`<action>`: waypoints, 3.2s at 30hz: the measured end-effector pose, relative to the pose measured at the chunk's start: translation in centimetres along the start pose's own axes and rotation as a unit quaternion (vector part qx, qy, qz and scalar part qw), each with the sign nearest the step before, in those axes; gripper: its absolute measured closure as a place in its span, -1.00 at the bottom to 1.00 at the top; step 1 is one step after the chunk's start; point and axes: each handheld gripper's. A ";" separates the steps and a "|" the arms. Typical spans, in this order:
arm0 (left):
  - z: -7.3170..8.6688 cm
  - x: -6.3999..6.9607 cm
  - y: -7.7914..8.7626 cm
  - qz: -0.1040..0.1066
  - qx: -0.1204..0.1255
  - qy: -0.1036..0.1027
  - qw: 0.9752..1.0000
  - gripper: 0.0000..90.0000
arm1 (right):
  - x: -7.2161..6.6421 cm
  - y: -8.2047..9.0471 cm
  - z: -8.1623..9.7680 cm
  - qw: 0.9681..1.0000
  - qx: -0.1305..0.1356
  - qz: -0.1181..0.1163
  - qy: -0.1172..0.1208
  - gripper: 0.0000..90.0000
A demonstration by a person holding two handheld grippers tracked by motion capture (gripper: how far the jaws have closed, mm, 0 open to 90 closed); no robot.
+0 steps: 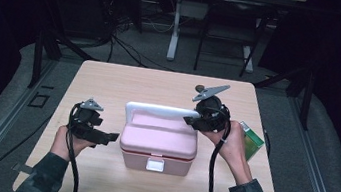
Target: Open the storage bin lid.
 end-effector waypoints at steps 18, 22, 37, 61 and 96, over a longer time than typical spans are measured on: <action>0.8 0.1 0.6 0.026 0.014 0.011 1.000 -0.65 | 1.4 -0.1 -0.6 1.000 0.013 0.004 -0.025 0.51; 1.1 0.3 0.6 0.033 0.019 0.012 0.999 -0.62 | 1.6 -0.1 -0.7 0.999 0.013 0.007 -0.031 0.51; 2.0 2.1 -1.2 0.059 0.028 0.001 0.998 -0.02 | 2.2 -0.3 -0.9 0.999 0.013 0.011 -0.039 0.50; 2.3 2.8 -1.6 0.064 0.031 0.007 0.997 0.38 | 3.6 -0.6 -1.6 0.999 0.014 0.028 -0.031 0.49; 2.3 2.9 -1.7 0.061 0.031 0.003 0.998 0.37 | 7.5 -1.3 -3.5 0.998 0.015 0.034 -0.054 0.49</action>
Point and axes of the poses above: each handheld gripper's, and its own axes: y roughly backward along the jaws, z roughly out of its underside, x roughly to its right, and after that the axes turned 14 degrees about y, right-handed
